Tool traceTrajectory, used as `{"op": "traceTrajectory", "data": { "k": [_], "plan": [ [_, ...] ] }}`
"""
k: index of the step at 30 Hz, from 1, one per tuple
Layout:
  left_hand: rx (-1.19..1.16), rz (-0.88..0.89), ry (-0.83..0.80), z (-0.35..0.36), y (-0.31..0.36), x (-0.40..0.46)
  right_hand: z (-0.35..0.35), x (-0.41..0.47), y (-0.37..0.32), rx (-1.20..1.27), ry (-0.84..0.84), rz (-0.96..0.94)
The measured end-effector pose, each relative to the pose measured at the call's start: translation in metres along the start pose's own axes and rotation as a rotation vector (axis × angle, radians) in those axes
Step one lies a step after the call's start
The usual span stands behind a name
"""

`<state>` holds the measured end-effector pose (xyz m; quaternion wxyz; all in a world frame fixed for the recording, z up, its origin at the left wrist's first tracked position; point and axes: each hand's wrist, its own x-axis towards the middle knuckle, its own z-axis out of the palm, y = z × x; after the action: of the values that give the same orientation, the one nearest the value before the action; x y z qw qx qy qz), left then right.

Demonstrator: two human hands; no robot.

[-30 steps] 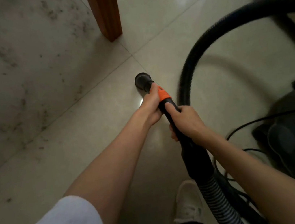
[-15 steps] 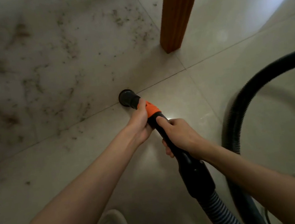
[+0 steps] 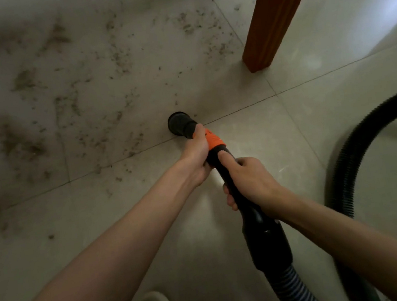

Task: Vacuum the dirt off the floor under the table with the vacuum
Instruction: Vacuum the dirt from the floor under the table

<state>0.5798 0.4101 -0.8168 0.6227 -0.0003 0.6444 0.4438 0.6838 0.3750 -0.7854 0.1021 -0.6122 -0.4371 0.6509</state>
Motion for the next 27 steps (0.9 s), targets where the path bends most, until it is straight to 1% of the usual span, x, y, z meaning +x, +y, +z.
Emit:
{"op": "traceTrajectory", "data": {
  "k": [2, 8, 13, 15, 20, 24, 27],
  "plan": [
    [0.016, 0.019, -0.026, 0.008, 0.004, 0.002, -0.007, 0.005, -0.004, 0.014, 0.018, -0.013],
    [0.053, -0.012, -0.09, 0.027, 0.003, 0.01, -0.021, 0.011, -0.002, 0.025, 0.064, -0.007],
    [0.076, -0.018, -0.138, 0.036, 0.01, 0.011, -0.023, 0.017, -0.004, 0.091, 0.115, -0.007],
    [0.024, 0.0, -0.119, 0.032, 0.014, 0.015, -0.017, 0.022, -0.008, 0.098, 0.102, -0.015],
    [-0.064, 0.058, 0.019, -0.001, 0.028, 0.03, 0.015, 0.036, -0.023, 0.101, 0.0, -0.03],
    [-0.051, 0.038, 0.051, -0.017, 0.041, 0.035, 0.032, 0.044, -0.031, 0.081, -0.013, -0.048],
    [-0.05, 0.033, 0.024, -0.013, 0.044, 0.04, 0.031, 0.048, -0.032, 0.088, 0.002, -0.048]
  ]
}}
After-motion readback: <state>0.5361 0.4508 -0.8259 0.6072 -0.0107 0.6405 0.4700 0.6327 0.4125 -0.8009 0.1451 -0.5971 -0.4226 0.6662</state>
